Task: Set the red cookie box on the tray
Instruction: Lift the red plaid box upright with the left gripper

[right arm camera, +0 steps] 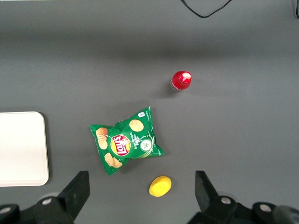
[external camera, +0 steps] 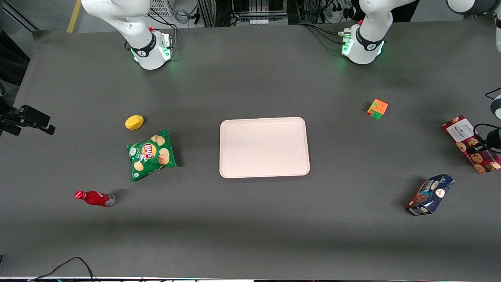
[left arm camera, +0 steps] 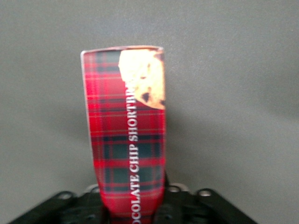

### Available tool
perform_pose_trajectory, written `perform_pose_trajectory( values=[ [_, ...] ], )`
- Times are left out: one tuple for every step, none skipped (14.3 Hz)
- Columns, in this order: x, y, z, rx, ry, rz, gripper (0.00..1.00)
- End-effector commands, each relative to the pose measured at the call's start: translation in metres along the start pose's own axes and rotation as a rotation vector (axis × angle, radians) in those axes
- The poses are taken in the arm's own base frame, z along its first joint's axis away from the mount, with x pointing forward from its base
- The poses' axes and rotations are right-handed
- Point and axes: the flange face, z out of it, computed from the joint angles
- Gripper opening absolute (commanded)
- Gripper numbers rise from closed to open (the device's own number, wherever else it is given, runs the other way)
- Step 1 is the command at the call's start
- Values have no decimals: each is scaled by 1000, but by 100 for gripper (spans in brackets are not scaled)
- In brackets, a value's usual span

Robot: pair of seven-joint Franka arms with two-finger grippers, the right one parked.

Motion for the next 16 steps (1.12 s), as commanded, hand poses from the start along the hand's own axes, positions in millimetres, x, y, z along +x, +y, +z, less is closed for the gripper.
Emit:
perform_pose_trajectory(
  values=[
    [7, 7, -14, -2, 13, 39, 19],
    [11, 10, -24, -4, 18, 49, 18],
    [16, 12, -40, -15, 14, 73, 16],
    [23, 13, -59, -27, 8, 84, 16],
    [28, 16, -78, -39, -7, 93, 16],
    [34, 20, -100, -46, -17, 108, 16],
    [36, 21, -125, -42, -30, 128, 16],
    [38, 21, -148, -24, -30, 149, 17],
    [40, 21, -169, -10, -23, 161, 17],
    [39, 27, -188, -10, -23, 174, 17],
    [37, 29, -211, -8, -30, 182, 17],
    [35, 28, -237, 1, -40, 192, 17],
    [36, 34, -259, 3, -47, 203, 17],
    [38, 37, -278, 1, -53, 208, 17],
    [37, 38, -291, 0, -61, 212, 17],
    [37, 40, -300, 10, -67, 216, 17]
  ],
)
